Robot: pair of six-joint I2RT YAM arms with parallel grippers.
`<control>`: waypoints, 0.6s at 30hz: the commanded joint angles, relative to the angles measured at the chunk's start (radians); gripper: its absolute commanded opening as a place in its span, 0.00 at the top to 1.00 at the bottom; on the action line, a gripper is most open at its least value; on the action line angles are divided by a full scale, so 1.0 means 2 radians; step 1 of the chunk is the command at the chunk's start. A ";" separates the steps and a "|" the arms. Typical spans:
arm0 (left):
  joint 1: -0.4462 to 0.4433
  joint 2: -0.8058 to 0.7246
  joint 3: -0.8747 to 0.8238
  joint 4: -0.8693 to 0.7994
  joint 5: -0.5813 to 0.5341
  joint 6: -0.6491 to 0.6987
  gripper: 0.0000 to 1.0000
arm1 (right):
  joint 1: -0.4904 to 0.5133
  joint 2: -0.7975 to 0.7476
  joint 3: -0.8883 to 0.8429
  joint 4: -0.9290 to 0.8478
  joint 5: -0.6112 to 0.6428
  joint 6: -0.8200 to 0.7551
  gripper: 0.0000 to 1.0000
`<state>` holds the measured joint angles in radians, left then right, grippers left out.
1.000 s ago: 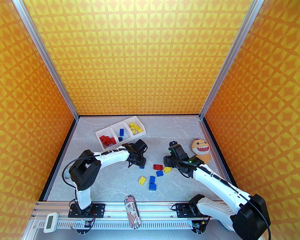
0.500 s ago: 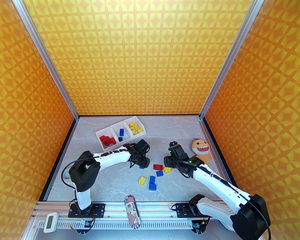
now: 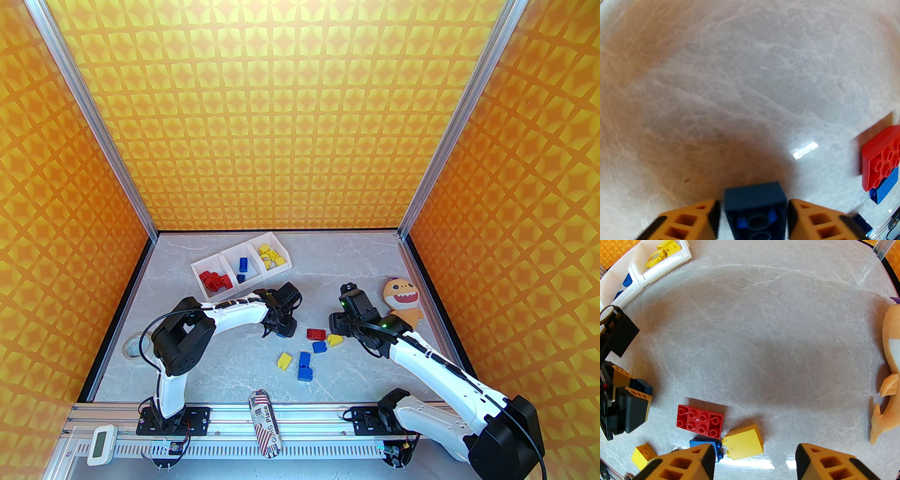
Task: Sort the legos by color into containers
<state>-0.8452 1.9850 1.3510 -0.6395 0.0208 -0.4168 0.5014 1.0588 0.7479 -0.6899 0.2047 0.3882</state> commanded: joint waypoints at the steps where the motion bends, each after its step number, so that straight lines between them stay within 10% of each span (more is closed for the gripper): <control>1: -0.002 0.010 0.015 -0.003 -0.010 0.000 0.60 | -0.003 -0.011 0.007 -0.012 0.013 -0.004 0.39; 18: 0.135 -0.005 0.177 -0.081 -0.046 0.088 0.70 | -0.003 -0.028 -0.020 -0.004 0.002 0.012 0.41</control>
<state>-0.6403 1.9854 1.6257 -0.7406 -0.0208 -0.3038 0.5014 1.0222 0.7319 -0.6998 0.2100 0.3901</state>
